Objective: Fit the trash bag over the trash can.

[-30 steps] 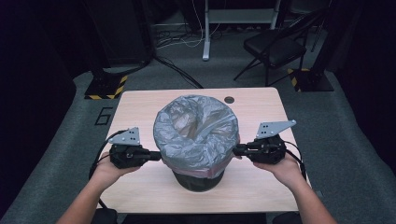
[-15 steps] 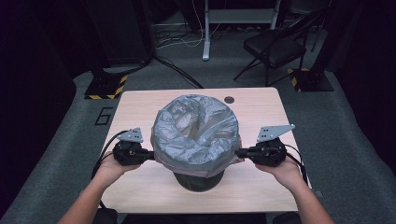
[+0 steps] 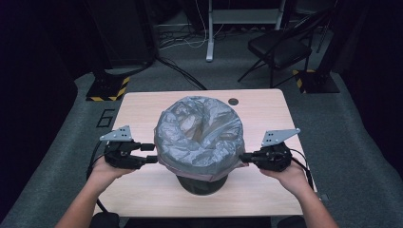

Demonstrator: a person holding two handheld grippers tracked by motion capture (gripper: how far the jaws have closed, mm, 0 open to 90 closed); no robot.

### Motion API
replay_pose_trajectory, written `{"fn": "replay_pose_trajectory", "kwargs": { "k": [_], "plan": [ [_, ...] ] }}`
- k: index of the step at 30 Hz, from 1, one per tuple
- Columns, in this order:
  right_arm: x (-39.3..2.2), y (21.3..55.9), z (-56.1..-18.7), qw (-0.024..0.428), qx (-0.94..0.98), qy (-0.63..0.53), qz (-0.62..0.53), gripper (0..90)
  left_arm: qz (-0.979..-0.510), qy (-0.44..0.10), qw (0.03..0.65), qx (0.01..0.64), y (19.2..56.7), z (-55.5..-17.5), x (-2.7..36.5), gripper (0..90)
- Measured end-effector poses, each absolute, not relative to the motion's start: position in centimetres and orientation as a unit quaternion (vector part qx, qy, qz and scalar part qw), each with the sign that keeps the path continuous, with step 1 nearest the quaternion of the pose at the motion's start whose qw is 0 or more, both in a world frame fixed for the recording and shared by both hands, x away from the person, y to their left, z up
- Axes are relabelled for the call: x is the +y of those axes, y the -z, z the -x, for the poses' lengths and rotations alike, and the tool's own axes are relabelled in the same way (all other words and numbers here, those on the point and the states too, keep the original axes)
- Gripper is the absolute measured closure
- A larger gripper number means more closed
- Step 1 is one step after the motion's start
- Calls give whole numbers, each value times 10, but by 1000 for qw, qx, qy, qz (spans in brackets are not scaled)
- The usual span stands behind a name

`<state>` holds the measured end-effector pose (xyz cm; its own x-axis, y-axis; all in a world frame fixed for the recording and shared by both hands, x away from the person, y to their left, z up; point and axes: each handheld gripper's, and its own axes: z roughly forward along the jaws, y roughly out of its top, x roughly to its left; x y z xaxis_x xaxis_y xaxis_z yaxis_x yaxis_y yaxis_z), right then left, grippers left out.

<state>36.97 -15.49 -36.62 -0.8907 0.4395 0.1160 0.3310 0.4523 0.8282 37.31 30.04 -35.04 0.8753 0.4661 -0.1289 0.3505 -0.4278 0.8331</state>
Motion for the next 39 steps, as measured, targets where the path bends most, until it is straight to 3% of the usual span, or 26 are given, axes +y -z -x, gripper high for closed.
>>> {"fn": "replay_pose_trajectory", "kwargs": {
  "k": [3, 19, 21, 24, 26, 29, 31, 32, 39],
  "plan": [
    [-153, 365, -368, 57, 850, -473, -224, 874, -840, -64, 485, 235, 349, -370, 295, 350],
    [-154, 361, -365, 59, 844, -483, -224, 865, -834, -93, 502, 210, 336, -362, 275, 280],
    [-154, 361, -365, 58, 844, -484, -224, 864, -836, -98, 496, 212, 337, -361, 273, 352],
    [-153, 361, -366, 57, 843, -486, -223, 865, -842, -98, 487, 210, 338, -359, 270, 531],
    [-153, 362, -367, 55, 843, -487, -223, 865, -844, -96, 483, 211, 338, -359, 267, 561],
    [-153, 363, -367, 56, 842, -487, -225, 865, -846, -101, 478, 214, 338, -359, 263, 693],
    [-154, 363, -367, 56, 841, -489, -226, 866, -848, -105, 476, 210, 339, -358, 262, 731],
    [-155, 363, -367, 56, 840, -489, -227, 866, -848, -107, 476, 209, 339, -358, 262, 800],
    [-155, 363, -368, 56, 842, -486, -228, 869, -854, -105, 468, 201, 339, -359, 262, 880]
  ]
}}
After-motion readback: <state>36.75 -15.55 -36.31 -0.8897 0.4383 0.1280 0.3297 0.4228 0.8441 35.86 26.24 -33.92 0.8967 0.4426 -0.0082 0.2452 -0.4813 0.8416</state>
